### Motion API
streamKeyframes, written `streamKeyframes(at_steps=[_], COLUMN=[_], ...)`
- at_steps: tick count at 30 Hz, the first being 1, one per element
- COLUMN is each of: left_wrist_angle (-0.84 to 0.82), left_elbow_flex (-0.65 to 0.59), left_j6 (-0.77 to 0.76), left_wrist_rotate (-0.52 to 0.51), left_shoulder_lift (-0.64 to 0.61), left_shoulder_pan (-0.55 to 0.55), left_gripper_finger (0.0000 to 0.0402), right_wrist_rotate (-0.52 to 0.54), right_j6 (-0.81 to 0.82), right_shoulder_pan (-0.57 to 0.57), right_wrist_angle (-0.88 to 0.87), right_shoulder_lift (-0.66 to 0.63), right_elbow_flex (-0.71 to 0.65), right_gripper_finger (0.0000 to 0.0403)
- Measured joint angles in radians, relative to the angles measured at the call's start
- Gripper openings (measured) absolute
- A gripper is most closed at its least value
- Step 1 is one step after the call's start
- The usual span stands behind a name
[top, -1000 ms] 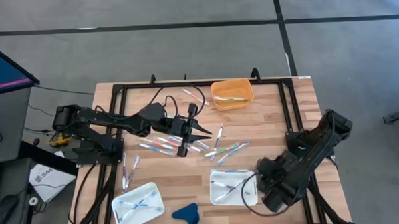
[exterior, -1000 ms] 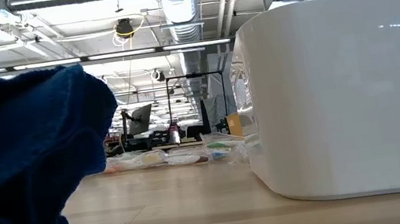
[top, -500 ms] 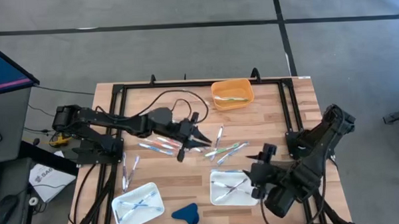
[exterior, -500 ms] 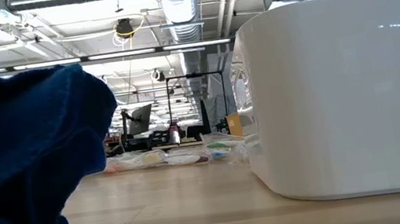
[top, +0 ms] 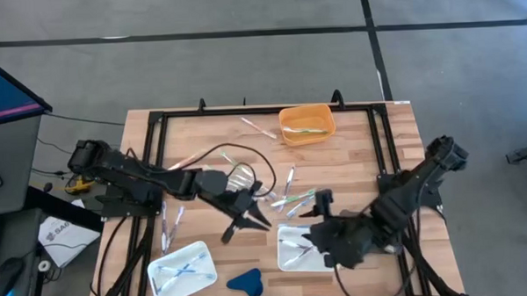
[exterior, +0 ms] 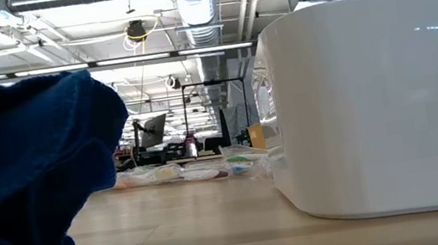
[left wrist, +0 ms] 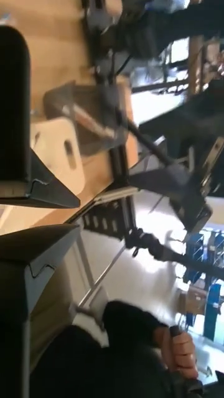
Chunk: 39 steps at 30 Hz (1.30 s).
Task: Pick & Place Toothbrushes
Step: Put the green toothbrush into the yellow bin
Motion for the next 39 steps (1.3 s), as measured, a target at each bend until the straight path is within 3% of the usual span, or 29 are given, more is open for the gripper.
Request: streamKeyframes(at_steps=[4, 9, 15, 25, 28, 36, 39], left_wrist_angle=[-0.057, -0.152, -0.275, -0.490, -0.554, -0.656, -0.684], left_elbow_flex=[0.000, 0.000, 0.000, 0.000, 0.000, 0.000, 0.000], left_j6=[-0.040, -0.083, -0.168, -0.358, -0.418, -0.601, -0.651], left_wrist_rotate=[-0.021, -0.129, -0.290, -0.469, -0.569, -0.897, -0.977], left_shoulder_lift=[0.000, 0.000, 0.000, 0.000, 0.000, 0.000, 0.000], left_shoulder_pan=[-0.036, -0.073, -0.095, -0.108, -0.108, -0.082, -0.070], left_gripper_finger=[0.0047, 0.0047, 0.0047, 0.0047, 0.0047, 0.0047, 0.0047], right_wrist_rotate=[-0.144, -0.305, -0.516, -0.836, -0.886, -0.887, -0.887], right_j6=[-0.138, -0.233, -0.318, -0.357, -0.330, -0.141, -0.108], right_shoulder_pan=[-0.075, -0.204, -0.374, -0.623, -0.698, -0.867, -0.895], right_wrist_angle=[0.079, 0.135, 0.220, 0.422, 0.462, 0.514, 0.523], right_shoulder_lift=[0.000, -0.007, -0.046, -0.186, -0.220, -0.242, -0.240], right_elbow_flex=[-0.021, -0.075, -0.156, -0.329, -0.379, -0.467, -0.498], right_gripper_finger=[0.0234, 0.0234, 0.0234, 0.0234, 0.0234, 0.0234, 0.0234])
